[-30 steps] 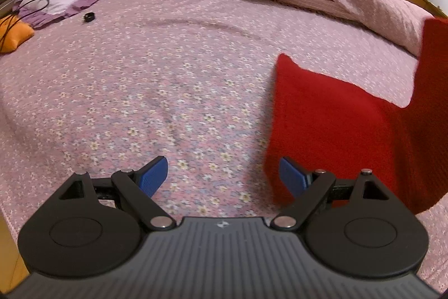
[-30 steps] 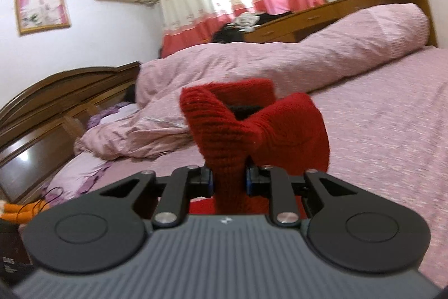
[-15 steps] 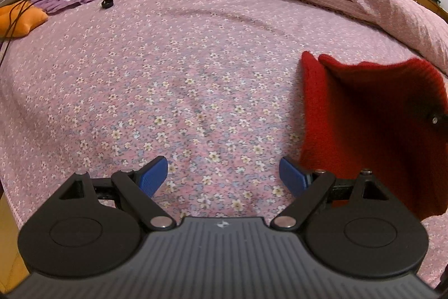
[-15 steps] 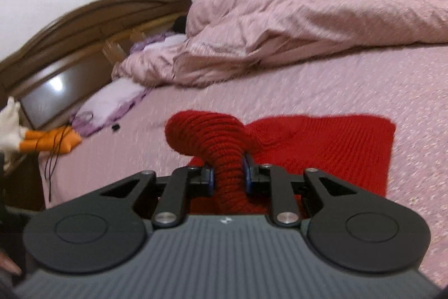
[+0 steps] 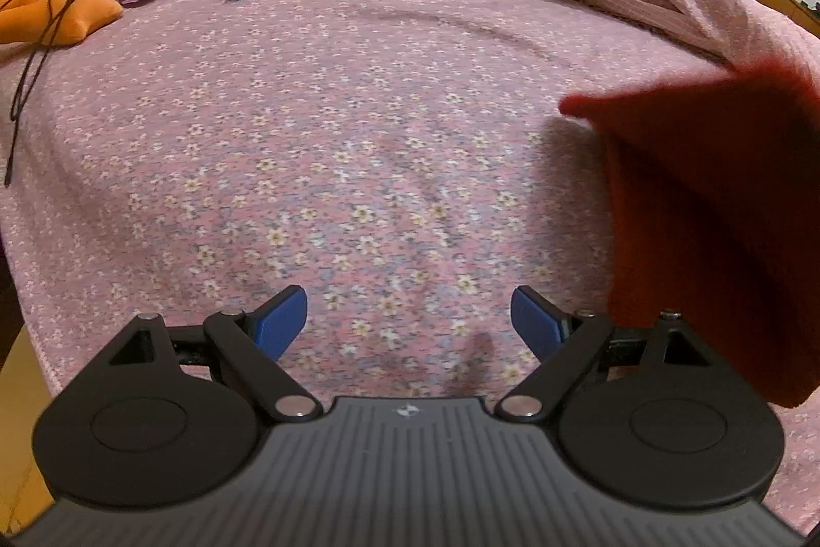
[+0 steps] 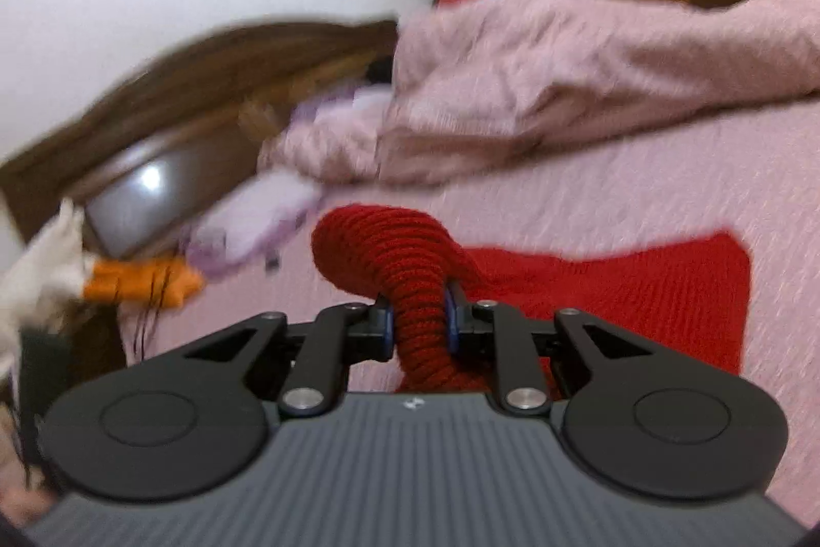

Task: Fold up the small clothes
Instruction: 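Lay the bundle end down and open the right gripper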

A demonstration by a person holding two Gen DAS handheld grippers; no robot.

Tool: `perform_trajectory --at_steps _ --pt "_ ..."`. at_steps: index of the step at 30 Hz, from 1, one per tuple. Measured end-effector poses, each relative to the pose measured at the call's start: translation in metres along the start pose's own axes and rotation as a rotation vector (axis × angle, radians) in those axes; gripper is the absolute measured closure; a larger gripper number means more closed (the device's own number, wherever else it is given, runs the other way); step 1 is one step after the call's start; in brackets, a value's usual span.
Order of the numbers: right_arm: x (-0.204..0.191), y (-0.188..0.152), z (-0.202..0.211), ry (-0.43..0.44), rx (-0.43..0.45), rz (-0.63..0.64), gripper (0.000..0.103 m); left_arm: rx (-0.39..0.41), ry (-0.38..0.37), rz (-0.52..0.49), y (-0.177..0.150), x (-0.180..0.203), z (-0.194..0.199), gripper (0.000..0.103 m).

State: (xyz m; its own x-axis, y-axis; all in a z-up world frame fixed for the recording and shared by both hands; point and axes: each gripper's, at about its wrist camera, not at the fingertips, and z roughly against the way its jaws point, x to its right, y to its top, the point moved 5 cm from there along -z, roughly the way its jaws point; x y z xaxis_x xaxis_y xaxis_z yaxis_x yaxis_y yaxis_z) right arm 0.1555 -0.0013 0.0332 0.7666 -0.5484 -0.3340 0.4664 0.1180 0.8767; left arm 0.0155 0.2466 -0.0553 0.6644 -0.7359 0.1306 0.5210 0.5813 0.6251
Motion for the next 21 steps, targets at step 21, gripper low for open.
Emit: perform_trajectory --at_steps 21 --pt "0.01 -0.012 0.046 0.056 -0.133 -0.181 0.049 0.127 -0.116 -0.137 0.043 0.044 0.057 0.013"
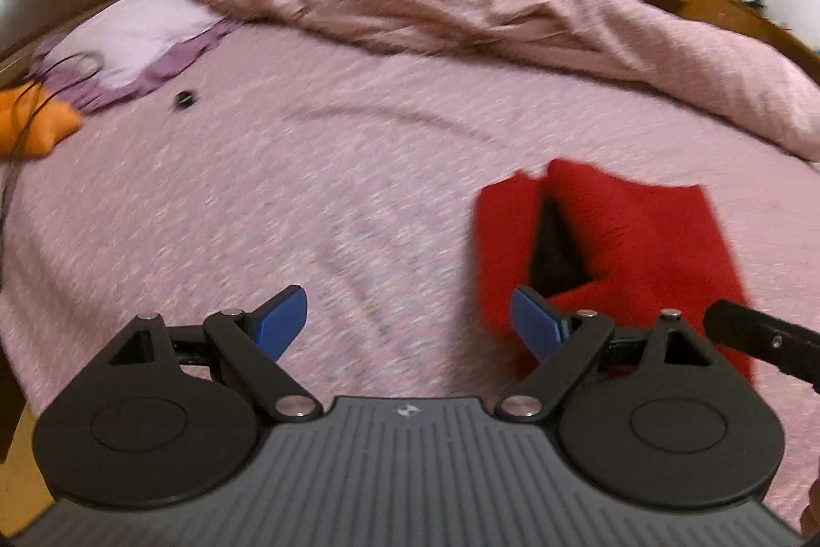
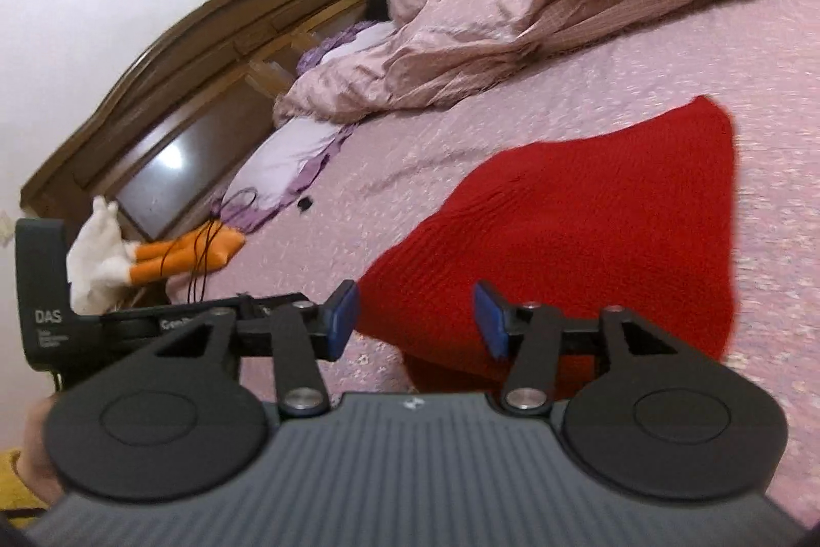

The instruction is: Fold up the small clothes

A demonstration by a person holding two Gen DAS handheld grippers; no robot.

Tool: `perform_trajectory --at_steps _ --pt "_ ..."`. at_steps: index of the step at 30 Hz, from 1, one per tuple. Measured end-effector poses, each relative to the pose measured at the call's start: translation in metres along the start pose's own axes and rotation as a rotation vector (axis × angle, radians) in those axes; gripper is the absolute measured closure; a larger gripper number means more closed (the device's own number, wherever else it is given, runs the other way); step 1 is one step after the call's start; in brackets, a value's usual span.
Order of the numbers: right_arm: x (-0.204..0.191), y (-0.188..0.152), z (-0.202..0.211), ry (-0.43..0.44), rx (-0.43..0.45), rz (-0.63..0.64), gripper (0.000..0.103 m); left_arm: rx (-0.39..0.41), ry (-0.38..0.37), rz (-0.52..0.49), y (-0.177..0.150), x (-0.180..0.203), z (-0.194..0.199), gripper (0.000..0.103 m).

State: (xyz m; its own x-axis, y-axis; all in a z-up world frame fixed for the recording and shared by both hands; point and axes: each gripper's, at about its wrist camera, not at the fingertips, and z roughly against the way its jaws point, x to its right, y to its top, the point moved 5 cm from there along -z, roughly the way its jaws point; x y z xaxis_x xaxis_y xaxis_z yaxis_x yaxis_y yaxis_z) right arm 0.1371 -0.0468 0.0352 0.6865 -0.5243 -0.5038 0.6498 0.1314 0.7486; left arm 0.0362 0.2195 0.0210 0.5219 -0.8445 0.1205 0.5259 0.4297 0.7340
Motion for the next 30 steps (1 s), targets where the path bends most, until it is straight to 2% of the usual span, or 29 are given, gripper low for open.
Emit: perform_trajectory --at_steps 6,13,19,20,21,23,26,30 --pt "0.032 0.011 0.034 -0.069 0.096 -0.1 0.048 0.011 -0.131 -0.019 0.016 0.043 -0.005 0.013" --pt "0.089 0.006 0.043 -0.228 0.154 -0.236 0.047 0.018 -0.197 -0.097 0.024 0.089 -0.035 0.016" --pt "0.127 -0.007 0.027 -0.317 0.113 -0.341 0.047 -0.042 -0.189 -0.069 0.018 0.097 -0.068 0.04" --pt "0.13 -0.008 0.025 -0.318 0.106 -0.35 0.047 -0.055 -0.198 -0.054 0.017 0.096 -0.072 0.048" --pt "0.132 -0.009 0.022 -0.313 0.103 -0.359 0.047 -0.067 -0.218 -0.034 0.015 0.095 -0.075 0.062" --pt "0.134 -0.009 0.016 -0.297 0.101 -0.369 0.047 -0.073 -0.249 -0.005 0.012 0.093 -0.076 0.076" --pt "0.135 -0.005 0.01 -0.265 0.105 -0.377 0.047 -0.029 -0.265 -0.007 0.012 0.089 -0.065 0.082" --pt "0.129 0.0 0.005 -0.164 0.109 -0.385 0.047 0.025 -0.294 0.03 0.016 0.074 -0.041 0.083"
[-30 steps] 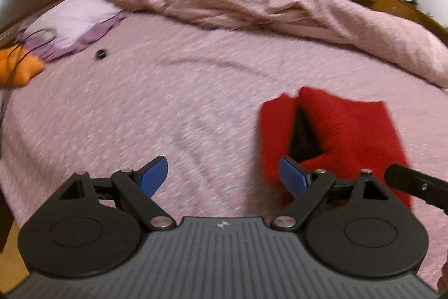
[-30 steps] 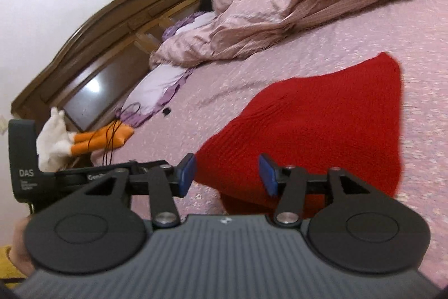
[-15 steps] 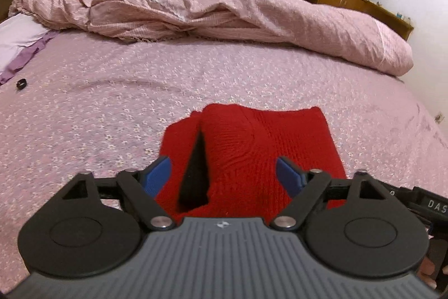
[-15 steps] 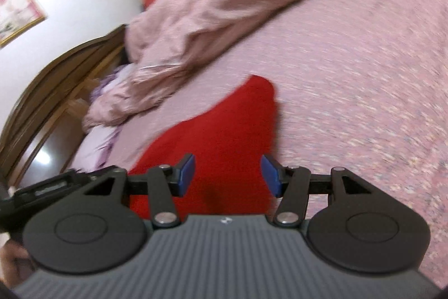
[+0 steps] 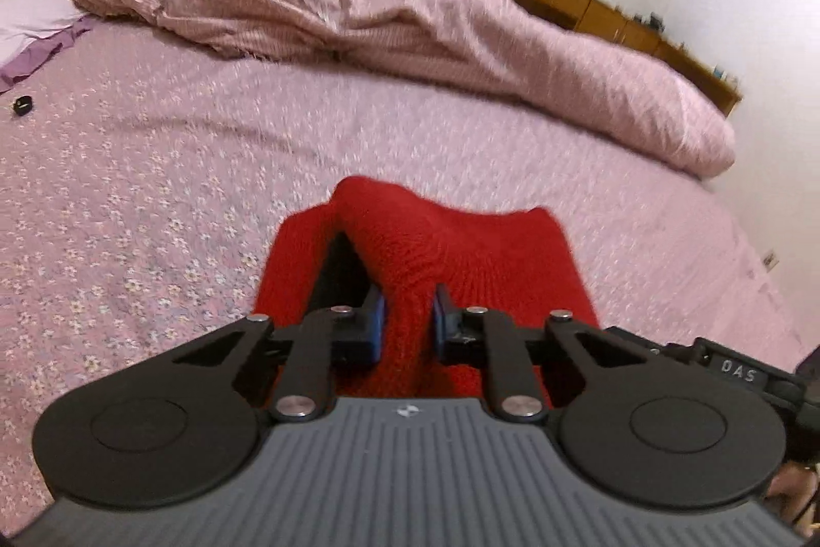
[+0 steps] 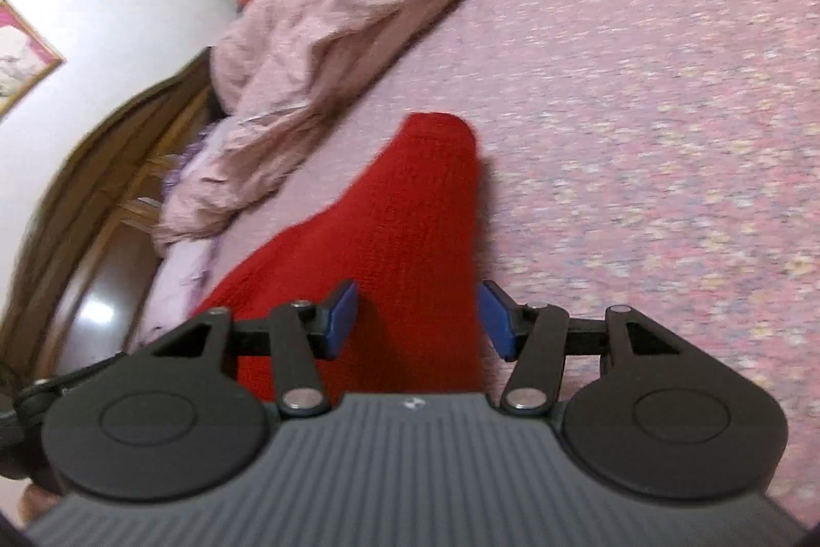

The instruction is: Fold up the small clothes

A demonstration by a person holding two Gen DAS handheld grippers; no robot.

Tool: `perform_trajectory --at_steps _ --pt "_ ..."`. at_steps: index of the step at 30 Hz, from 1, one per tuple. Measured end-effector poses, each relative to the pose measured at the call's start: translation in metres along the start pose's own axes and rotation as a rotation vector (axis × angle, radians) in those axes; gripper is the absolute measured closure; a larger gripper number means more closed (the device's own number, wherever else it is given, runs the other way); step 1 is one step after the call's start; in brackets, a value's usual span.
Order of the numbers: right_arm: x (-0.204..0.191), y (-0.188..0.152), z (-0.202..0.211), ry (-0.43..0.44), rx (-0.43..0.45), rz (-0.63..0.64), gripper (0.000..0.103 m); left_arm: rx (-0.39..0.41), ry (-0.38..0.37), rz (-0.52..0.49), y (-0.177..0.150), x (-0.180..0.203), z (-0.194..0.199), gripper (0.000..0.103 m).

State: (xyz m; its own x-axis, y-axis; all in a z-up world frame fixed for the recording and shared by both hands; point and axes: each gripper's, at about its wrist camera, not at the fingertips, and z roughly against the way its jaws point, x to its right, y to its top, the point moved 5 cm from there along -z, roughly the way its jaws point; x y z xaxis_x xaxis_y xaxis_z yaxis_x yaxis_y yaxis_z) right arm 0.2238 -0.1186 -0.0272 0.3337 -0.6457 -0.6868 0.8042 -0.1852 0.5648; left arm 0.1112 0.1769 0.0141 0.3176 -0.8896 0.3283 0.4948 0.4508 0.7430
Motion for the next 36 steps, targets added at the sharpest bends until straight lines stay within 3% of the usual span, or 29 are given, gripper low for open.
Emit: perform_trajectory --at_steps 2,7,13,15,17,18,21,29,36 --pt "-0.012 -0.002 -0.002 0.059 -0.018 0.032 0.047 0.007 0.007 0.01 -0.003 -0.006 0.009 0.083" --pt "-0.045 -0.013 -0.006 0.077 -0.028 0.164 0.047 -0.029 0.081 0.052 -0.022 -0.035 0.009 0.083" --pt "-0.049 -0.016 -0.011 0.05 -0.044 0.214 0.047 -0.05 0.057 0.124 -0.035 -0.053 -0.005 0.076" --pt "-0.046 -0.014 -0.009 0.035 -0.047 0.207 0.043 -0.045 0.061 0.119 -0.034 -0.053 -0.006 0.069" --pt "-0.04 -0.013 -0.006 0.014 -0.046 0.182 0.025 -0.045 0.073 0.11 -0.034 -0.053 -0.006 0.062" --pt "-0.035 -0.012 -0.004 0.005 -0.041 0.16 0.024 -0.045 0.079 0.111 -0.034 -0.054 -0.007 0.058" --pt "-0.021 -0.014 -0.002 0.011 -0.064 0.13 0.024 -0.049 0.079 0.126 -0.036 -0.058 -0.007 0.053" --pt "-0.007 -0.015 -0.021 0.13 -0.148 0.059 0.02 -0.055 0.095 0.108 -0.037 -0.057 -0.009 0.052" --pt "-0.003 -0.017 -0.042 0.182 -0.191 0.029 0.017 -0.056 0.101 0.107 -0.037 -0.058 -0.012 0.052"
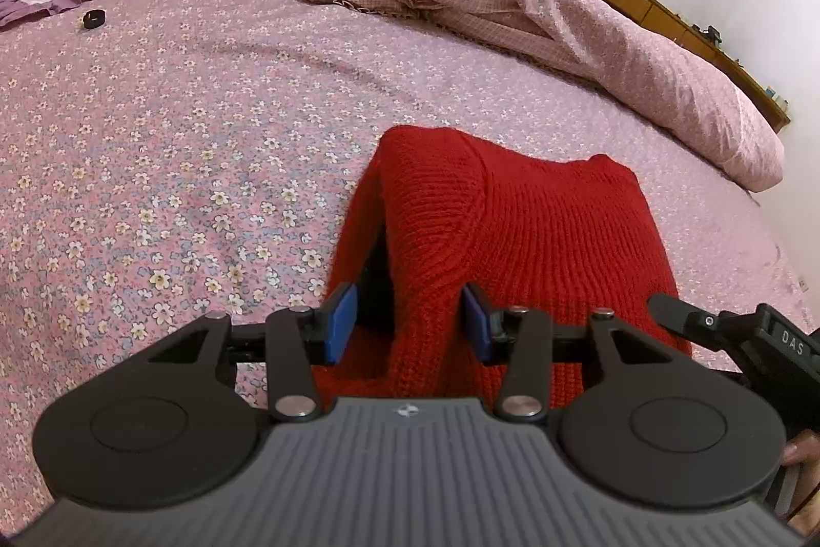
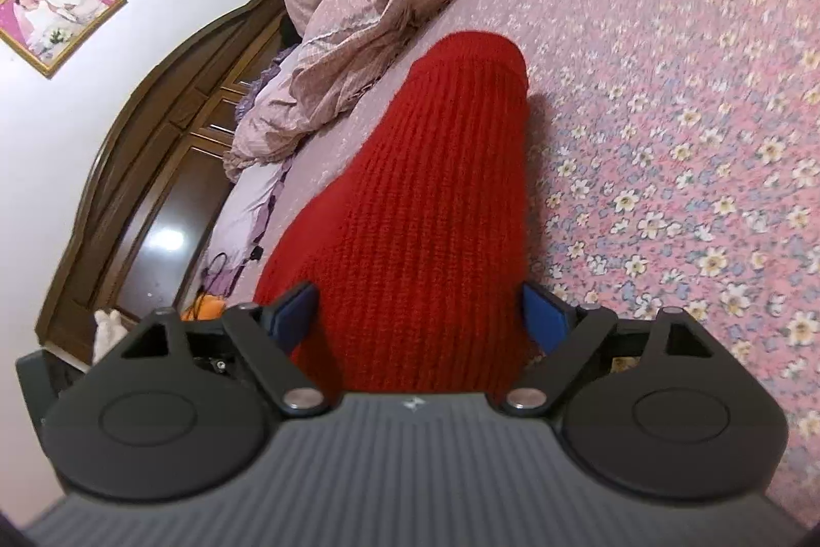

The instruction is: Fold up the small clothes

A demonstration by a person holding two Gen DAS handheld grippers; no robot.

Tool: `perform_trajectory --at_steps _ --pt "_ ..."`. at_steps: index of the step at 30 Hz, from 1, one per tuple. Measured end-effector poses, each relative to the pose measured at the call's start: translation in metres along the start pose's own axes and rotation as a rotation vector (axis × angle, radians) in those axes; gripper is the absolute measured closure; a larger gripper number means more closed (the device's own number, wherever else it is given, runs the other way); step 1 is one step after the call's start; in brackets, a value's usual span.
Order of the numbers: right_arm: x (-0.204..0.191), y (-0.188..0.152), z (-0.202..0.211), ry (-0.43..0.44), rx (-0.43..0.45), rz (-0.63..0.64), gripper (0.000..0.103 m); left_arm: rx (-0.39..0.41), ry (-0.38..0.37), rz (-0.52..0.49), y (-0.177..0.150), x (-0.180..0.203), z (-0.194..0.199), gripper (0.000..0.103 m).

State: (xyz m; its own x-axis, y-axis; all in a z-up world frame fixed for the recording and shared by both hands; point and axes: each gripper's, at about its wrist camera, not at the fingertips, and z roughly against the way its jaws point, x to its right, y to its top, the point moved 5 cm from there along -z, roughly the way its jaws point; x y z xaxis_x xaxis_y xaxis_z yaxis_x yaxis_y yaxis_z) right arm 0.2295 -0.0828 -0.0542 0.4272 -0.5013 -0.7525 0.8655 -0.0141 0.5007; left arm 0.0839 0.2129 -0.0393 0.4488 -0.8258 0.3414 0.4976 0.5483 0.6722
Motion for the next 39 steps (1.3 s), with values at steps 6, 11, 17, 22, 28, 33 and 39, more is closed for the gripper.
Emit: perform_trajectory --at_steps 6,11,17,22,28,33,39 --pt "-0.011 0.006 0.011 0.04 0.027 -0.003 0.05 0.014 0.013 -0.01 -0.001 0.002 0.0 0.052" --pt "-0.033 0.022 0.036 0.136 0.108 -0.007 0.065 0.02 -0.015 0.008 -0.001 0.013 0.0 0.053" --pt "-0.042 0.044 0.079 0.138 0.206 0.034 0.097 0.023 -0.033 -0.02 -0.009 0.041 -0.007 0.054" --pt "-0.028 0.056 0.098 0.077 0.183 0.083 0.096 -0.005 -0.093 -0.027 -0.012 0.053 -0.013 0.052" --pt "-0.005 0.053 0.089 -0.052 0.131 0.113 0.02 -0.002 -0.029 -0.067 -0.013 0.054 -0.007 0.052" --pt "0.017 0.043 0.082 -0.065 0.101 0.062 0.014 -0.005 -0.016 -0.068 -0.013 0.051 -0.002 0.052" --pt "0.036 0.029 0.059 -0.029 -0.032 -0.006 0.014 -0.004 0.0 -0.091 -0.013 0.053 -0.003 0.052"
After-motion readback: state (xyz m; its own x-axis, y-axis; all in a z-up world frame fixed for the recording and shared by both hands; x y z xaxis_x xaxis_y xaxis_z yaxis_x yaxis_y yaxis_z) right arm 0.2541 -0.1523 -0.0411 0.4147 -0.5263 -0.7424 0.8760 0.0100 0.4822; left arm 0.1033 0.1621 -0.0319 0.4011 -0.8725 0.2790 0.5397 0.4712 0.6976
